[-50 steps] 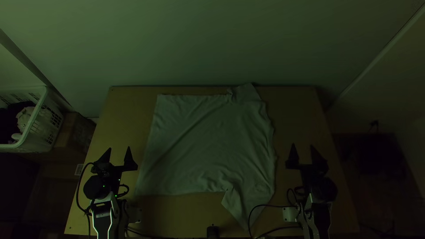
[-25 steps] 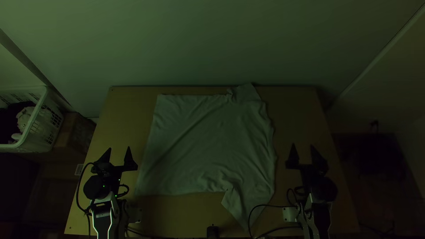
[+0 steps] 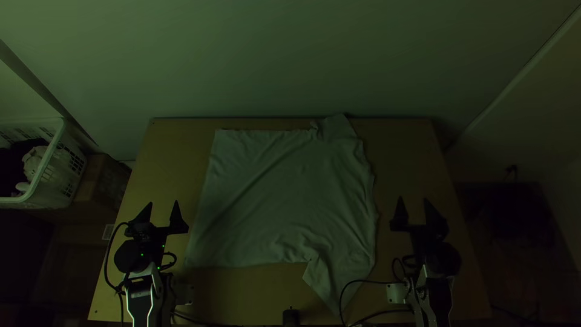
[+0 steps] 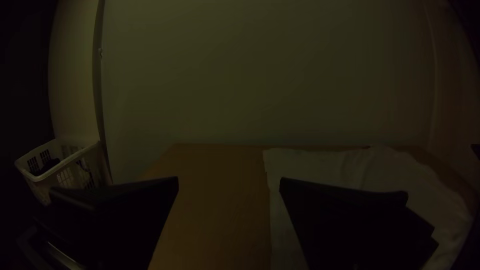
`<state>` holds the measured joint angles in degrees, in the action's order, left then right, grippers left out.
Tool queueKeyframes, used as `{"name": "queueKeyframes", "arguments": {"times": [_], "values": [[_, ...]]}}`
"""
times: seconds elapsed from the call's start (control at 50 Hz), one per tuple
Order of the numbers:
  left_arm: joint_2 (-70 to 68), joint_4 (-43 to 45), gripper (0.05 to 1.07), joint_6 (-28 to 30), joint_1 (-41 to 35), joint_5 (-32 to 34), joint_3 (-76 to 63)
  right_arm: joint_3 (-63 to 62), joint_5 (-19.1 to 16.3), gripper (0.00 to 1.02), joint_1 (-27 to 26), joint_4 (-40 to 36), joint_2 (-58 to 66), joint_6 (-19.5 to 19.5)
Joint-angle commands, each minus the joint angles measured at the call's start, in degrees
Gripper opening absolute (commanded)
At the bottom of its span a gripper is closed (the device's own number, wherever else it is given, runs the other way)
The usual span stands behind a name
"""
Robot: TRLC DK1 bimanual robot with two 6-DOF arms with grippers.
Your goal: Fold the t-shirt
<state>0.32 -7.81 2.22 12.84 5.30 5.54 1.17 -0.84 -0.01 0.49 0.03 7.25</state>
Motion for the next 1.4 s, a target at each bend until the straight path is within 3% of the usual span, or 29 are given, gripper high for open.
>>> {"name": "queueKeyframes", "arguments": {"times": [0.0,0.22,0.5,0.8,1.38], "values": [[-0.3,-2.6,1.03,0.8,-0.6,0.1,-2.2,-0.7,0.1,0.98,0.1,-1.2,-0.2,0.4],[-0.5,-2.0,1.03,1.2,-1.2,-0.8,-2.2,-0.5,0.4,0.98,-0.7,-0.1,-0.3,0.5],[-0.2,5.5,1.03,2.3,-1.2,-2.4,2.3,3.7,0.4,0.98,-2.6,11.1,-0.2,0.3],[10.8,11.5,1.03,2.2,-3.0,-2.4,13.1,9.1,0.3,0.98,-1.8,17.2,1.5,-3.5],[37.7,13.1,1.03,0.3,-5.3,-2.7,36.4,32.8,0.2,0.98,-0.4,19.0,27.2,-3.3]]}}
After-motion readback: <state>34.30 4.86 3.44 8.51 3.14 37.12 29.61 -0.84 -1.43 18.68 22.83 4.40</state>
